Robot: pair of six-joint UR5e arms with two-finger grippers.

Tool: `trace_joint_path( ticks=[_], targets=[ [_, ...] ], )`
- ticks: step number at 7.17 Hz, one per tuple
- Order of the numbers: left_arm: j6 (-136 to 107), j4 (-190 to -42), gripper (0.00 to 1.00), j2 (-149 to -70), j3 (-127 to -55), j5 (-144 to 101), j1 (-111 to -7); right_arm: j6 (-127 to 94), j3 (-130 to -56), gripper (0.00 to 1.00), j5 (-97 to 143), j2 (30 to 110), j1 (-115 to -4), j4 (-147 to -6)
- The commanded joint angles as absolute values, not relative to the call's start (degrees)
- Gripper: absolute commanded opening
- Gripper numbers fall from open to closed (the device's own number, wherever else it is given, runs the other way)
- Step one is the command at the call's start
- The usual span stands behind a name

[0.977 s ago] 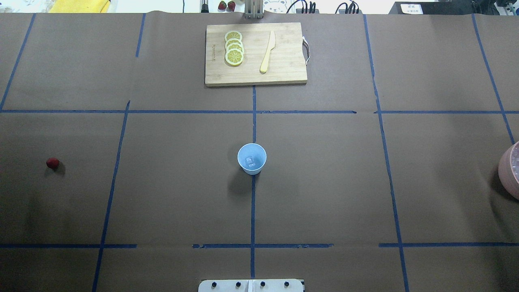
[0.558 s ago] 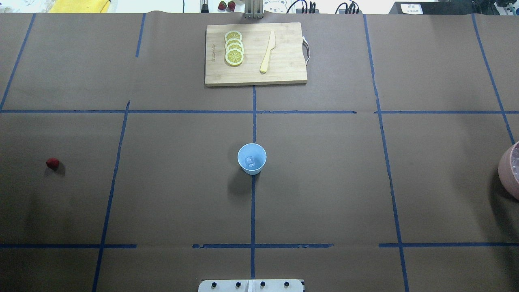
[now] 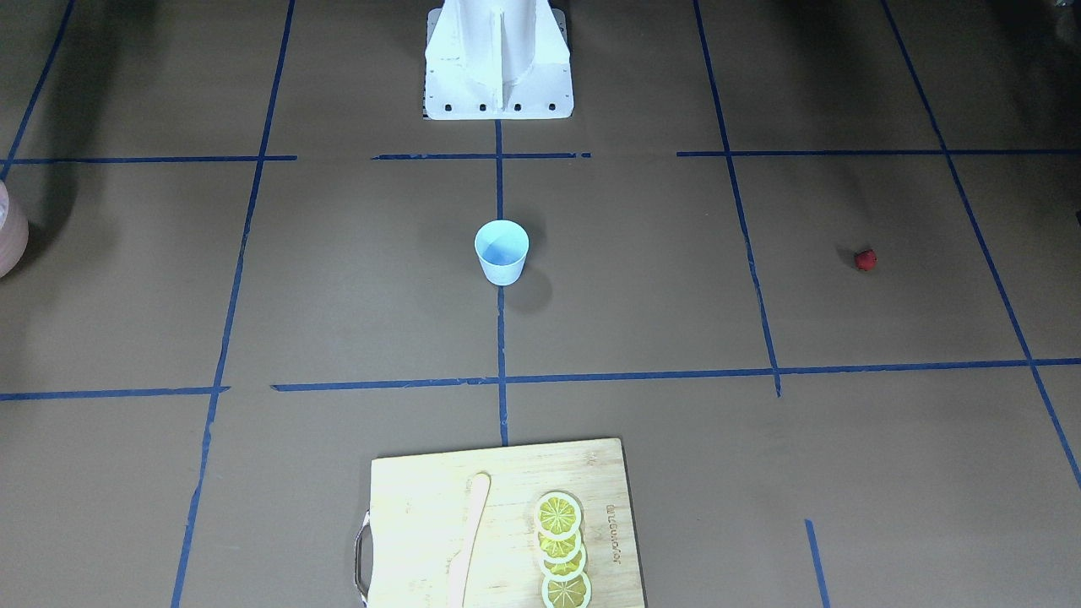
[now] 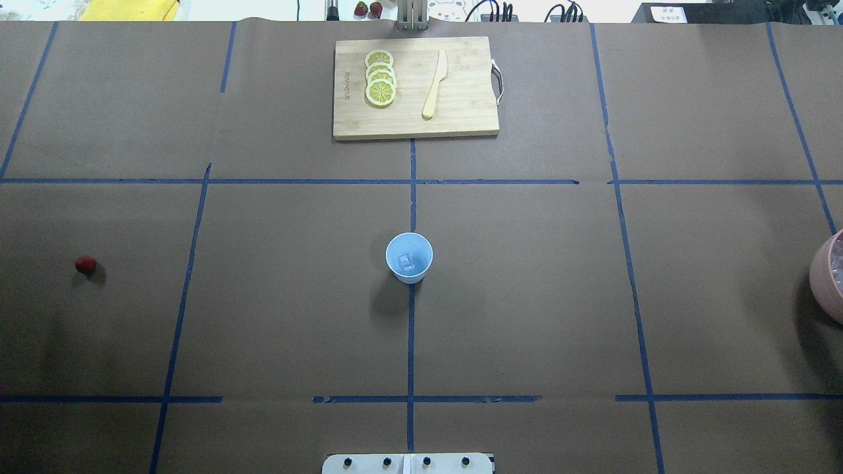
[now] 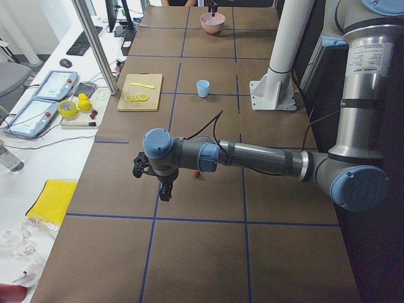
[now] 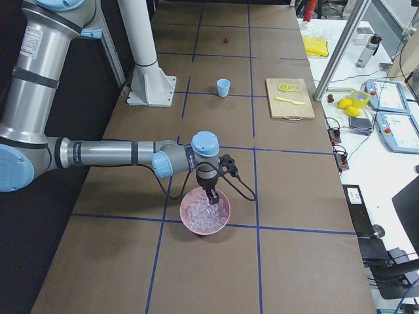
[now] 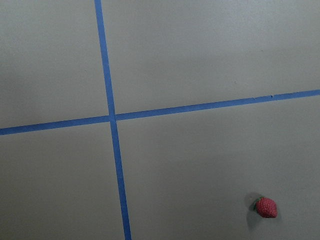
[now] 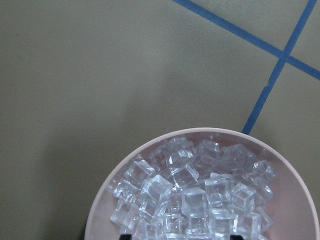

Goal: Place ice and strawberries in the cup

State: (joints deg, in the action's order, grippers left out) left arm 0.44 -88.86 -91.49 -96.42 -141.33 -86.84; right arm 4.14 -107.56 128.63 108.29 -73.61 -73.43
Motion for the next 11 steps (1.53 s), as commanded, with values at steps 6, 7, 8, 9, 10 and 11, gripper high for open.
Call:
trace_joint_path(
  ticks=[6, 7, 8, 9, 10, 11],
  targets=[
    [0.44, -88.86, 1.0, -91.49, -96.33, -141.33, -86.84, 5.45, -105.64, 0.63, 128.14, 108.19, -70.31, -73.56],
    [0.44, -88.86, 1.0, -91.49, -96.33, -141.33, -86.84, 5.45, -105.56, 0.63, 128.06, 108.28, -70.23, -73.83],
    [0.44, -88.86, 1.0, -91.49, -96.42, -141.33, -86.84, 5.54, -104.25, 0.63, 128.23, 108.19, -70.22, -73.39],
    [0.44, -88.86, 1.0, -91.49, -96.42, -141.33, -86.84, 5.54, -103.54, 0.63, 128.15, 108.19, -70.05, -73.3],
    [0.44, -88.86, 1.0, -91.49, -96.5, -141.33, -86.84, 5.45, -103.45, 0.63, 128.14, 108.11, -70.05, -73.39],
    [0.44, -88.86, 1.0, -91.49, -96.68, -141.33, -86.84, 5.45, -103.45, 0.63, 128.23, 108.19, -69.96, -73.39]
  ],
)
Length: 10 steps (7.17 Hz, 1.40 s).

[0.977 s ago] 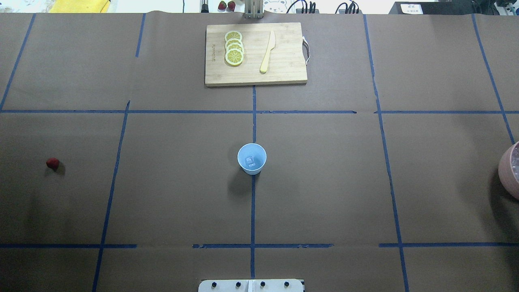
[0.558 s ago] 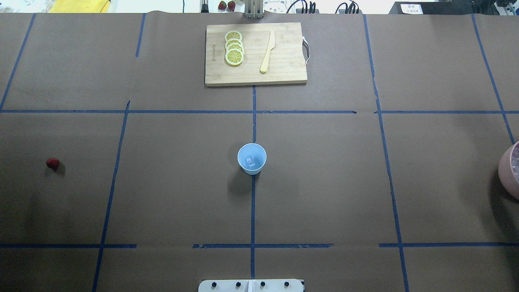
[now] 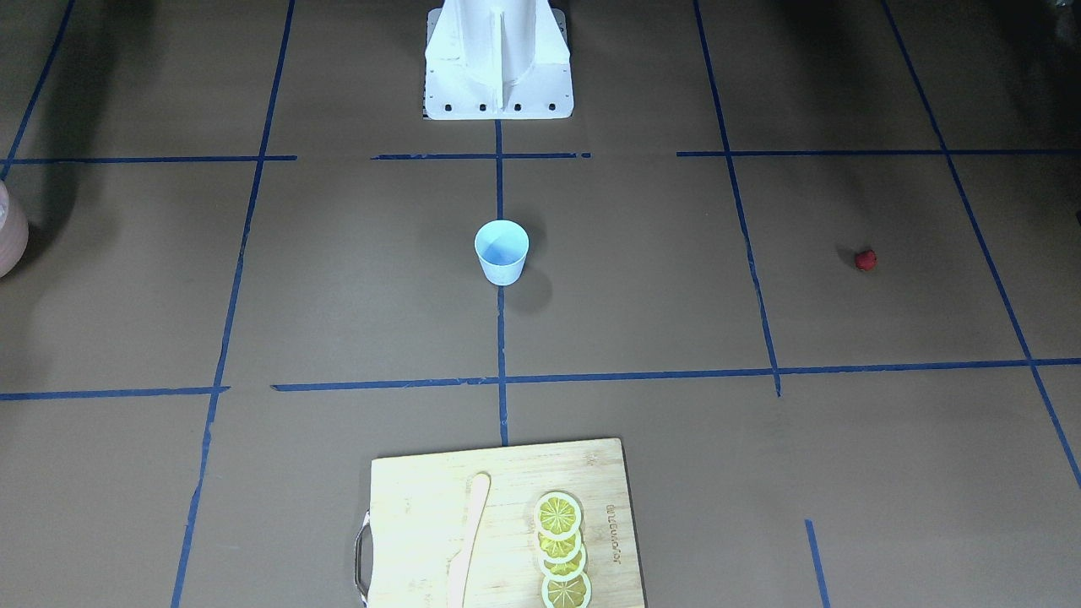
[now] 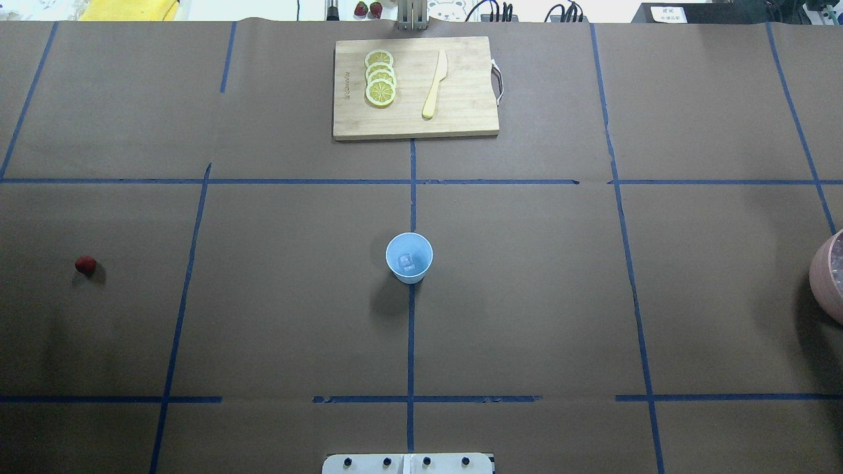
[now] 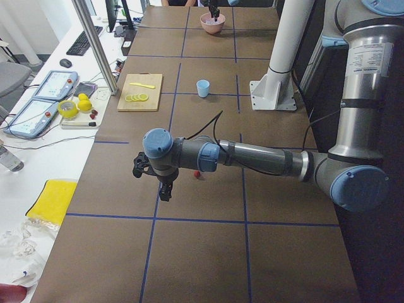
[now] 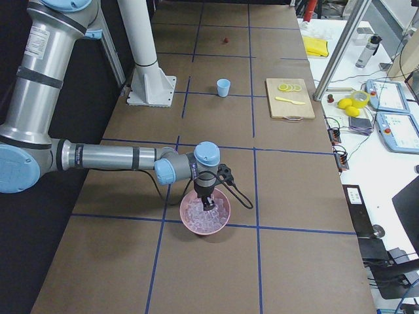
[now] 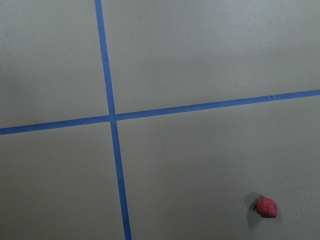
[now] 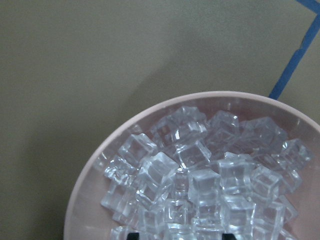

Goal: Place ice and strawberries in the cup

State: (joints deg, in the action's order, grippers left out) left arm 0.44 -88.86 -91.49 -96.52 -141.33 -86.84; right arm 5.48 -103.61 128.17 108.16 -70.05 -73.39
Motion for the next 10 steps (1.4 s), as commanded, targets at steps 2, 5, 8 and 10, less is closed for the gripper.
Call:
trace_joint_path(
  ticks=[2, 5, 8, 10],
  targets=[
    [0.44, -88.86, 1.0, -91.49, -96.77, -141.33, -86.84, 5.45, -103.45, 0.62, 128.23, 108.19, -69.35, -73.39],
    [0.44, -88.86, 1.0, -91.49, -96.68, -141.33, -86.84, 5.45, -103.45, 0.62, 128.06, 108.37, -68.56, -73.48],
    [0.44, -88.86, 1.0, -91.49, -96.77, -141.33, -86.84, 5.45, -103.27, 0.62, 127.88, 108.54, -68.12, -73.48],
    [0.44, -88.86, 1.0, -91.49, -96.77, -141.33, -86.84, 5.45, -103.18, 0.62, 127.79, 108.72, -68.12, -73.48]
  ],
)
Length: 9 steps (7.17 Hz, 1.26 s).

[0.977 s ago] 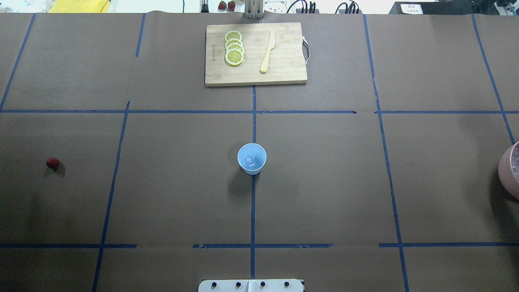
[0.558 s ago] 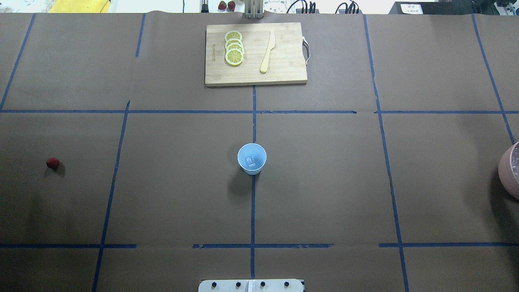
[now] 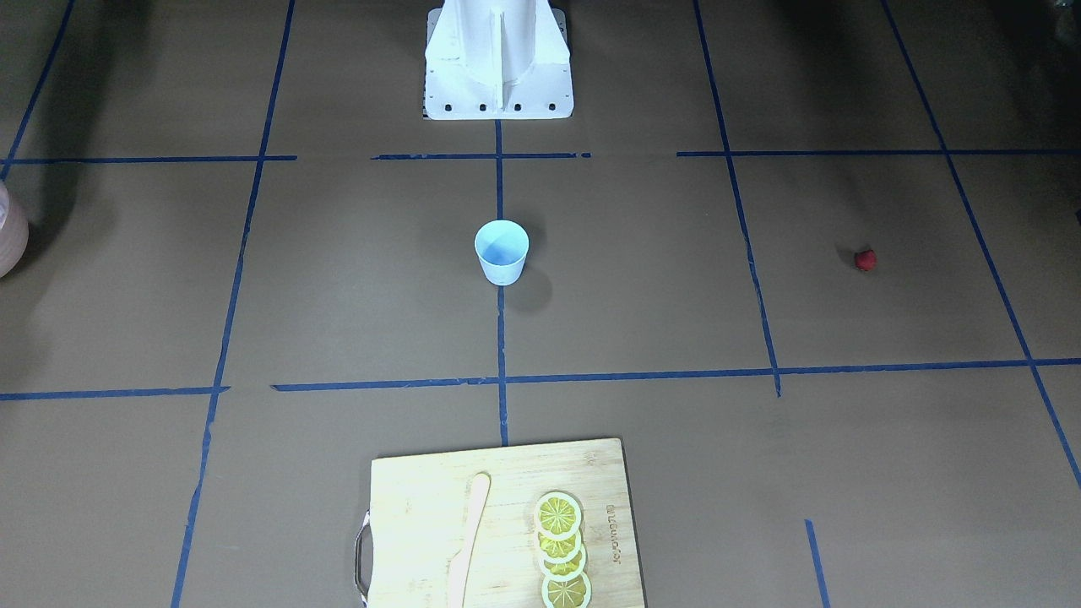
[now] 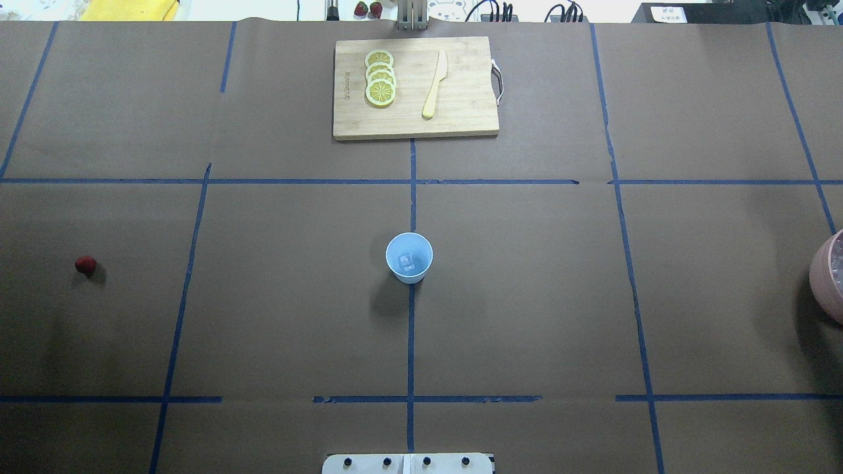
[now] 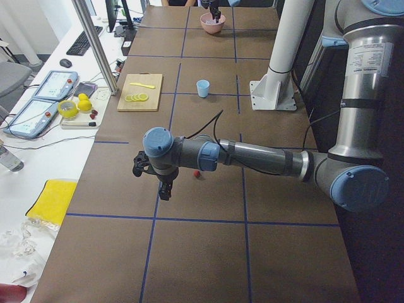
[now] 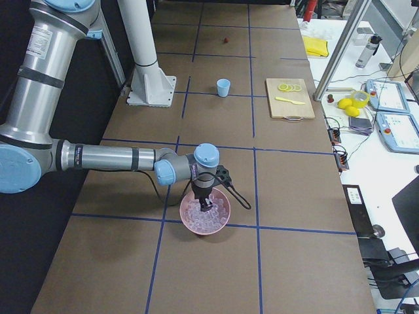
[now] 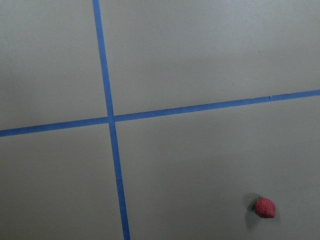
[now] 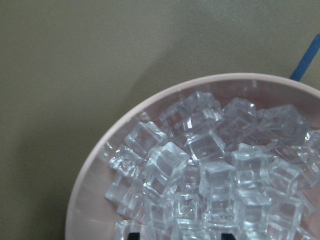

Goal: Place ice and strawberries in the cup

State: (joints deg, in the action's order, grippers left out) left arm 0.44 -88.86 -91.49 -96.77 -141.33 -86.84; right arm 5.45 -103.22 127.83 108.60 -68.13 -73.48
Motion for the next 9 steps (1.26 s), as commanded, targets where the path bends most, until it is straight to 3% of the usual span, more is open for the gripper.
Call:
trace_joint_path(
  ticks=[1, 9],
  targets=[
    [0.44, -88.86, 1.0, -91.49, -96.77, -141.33, -86.84, 5.45, -103.1, 0.62, 127.79, 108.89, -68.12, -73.48],
    [0.44, -88.86, 1.0, -91.41, -96.86, -141.33, -86.92, 5.19, -103.01, 0.61, 127.88, 109.69, -68.03, -73.3]
  ],
)
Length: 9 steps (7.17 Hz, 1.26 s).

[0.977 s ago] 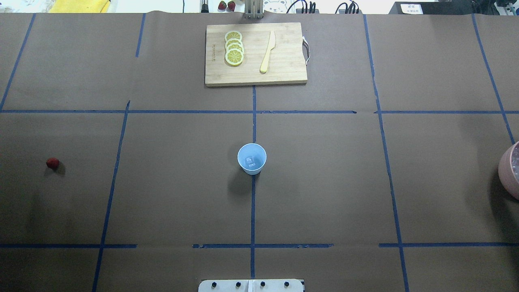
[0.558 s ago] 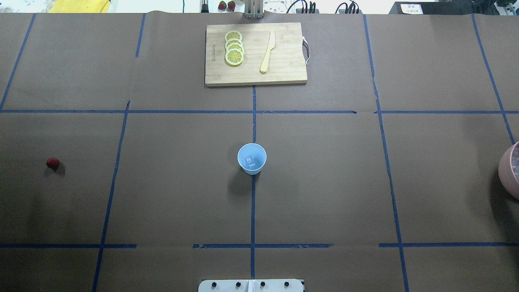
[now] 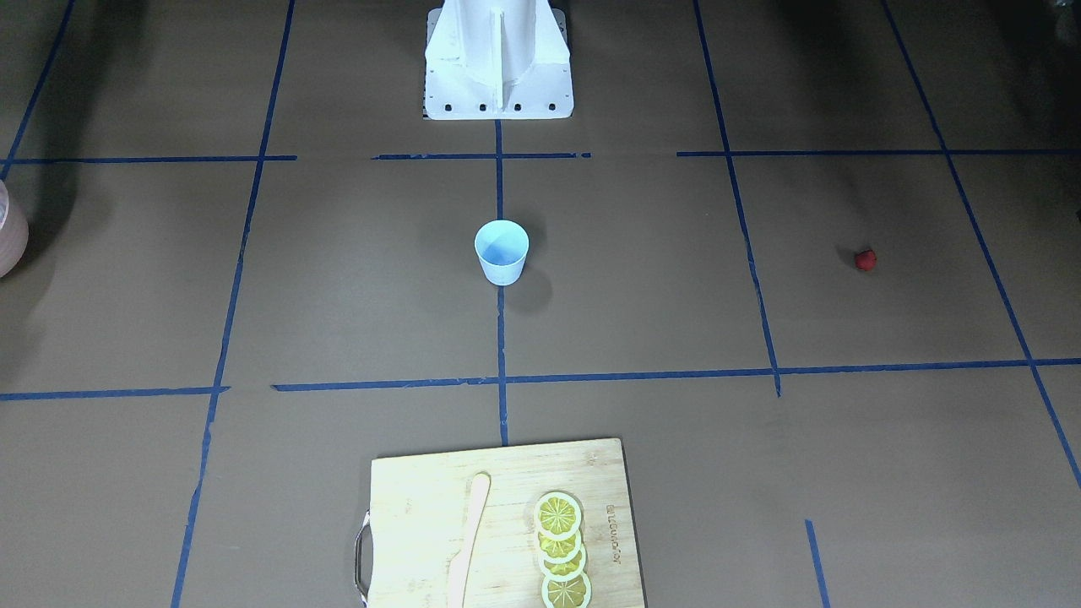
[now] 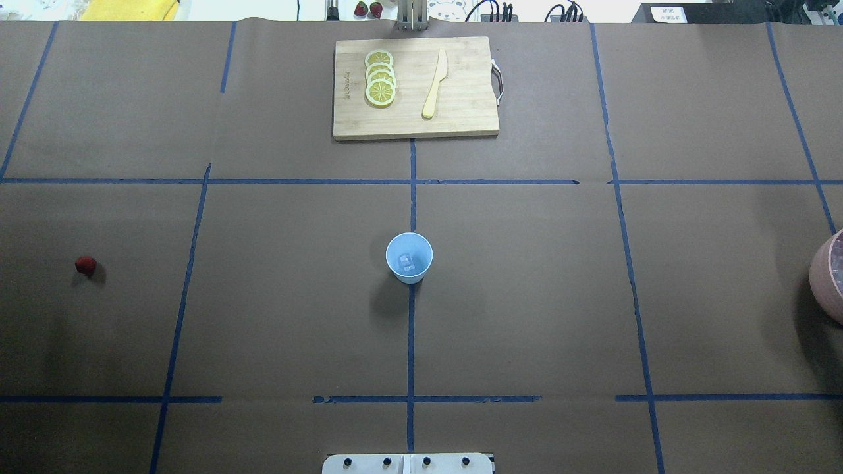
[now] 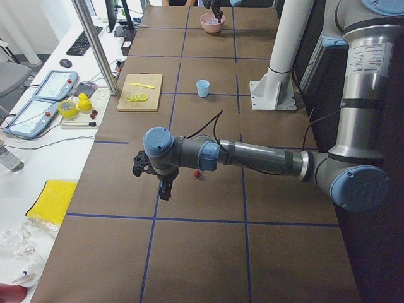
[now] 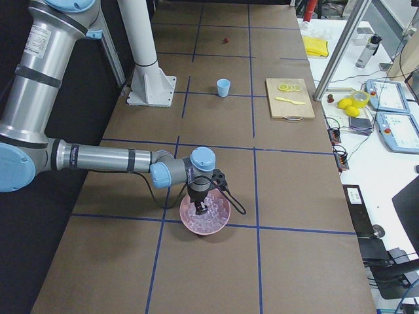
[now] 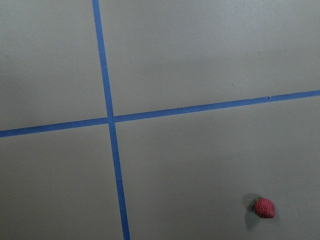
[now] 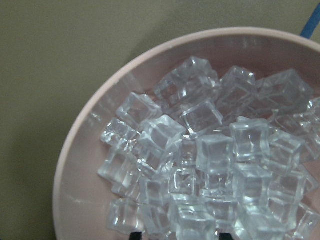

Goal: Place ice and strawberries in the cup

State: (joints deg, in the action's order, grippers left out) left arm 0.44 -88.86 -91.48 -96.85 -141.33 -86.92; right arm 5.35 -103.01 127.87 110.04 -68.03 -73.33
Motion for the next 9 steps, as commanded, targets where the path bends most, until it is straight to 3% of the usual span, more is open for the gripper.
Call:
trace_joint_path(
  ticks=[1, 7, 8, 9],
  targets=[
    [0.44, -88.86, 1.0, -91.41, -96.86, -141.33, -86.92, 5.27, -103.01, 0.61, 127.88, 109.51, -67.94, -73.3],
    [0.44, -88.86, 1.0, -91.41, -97.12, -141.33, -86.92, 5.27, -102.31, 0.58, 127.71, 109.42, -67.94, -73.21],
    [0.44, -88.86, 1.0, -91.41, -97.12, -141.42, -86.92, 5.27, -102.3, 0.53, 127.71, 109.42, -67.94, -73.21],
    [0.44, -88.86, 1.0, -91.41, -97.12, -141.33, -86.92, 5.27, -102.39, 0.37, 127.71, 109.34, -67.94, -73.21]
  ],
)
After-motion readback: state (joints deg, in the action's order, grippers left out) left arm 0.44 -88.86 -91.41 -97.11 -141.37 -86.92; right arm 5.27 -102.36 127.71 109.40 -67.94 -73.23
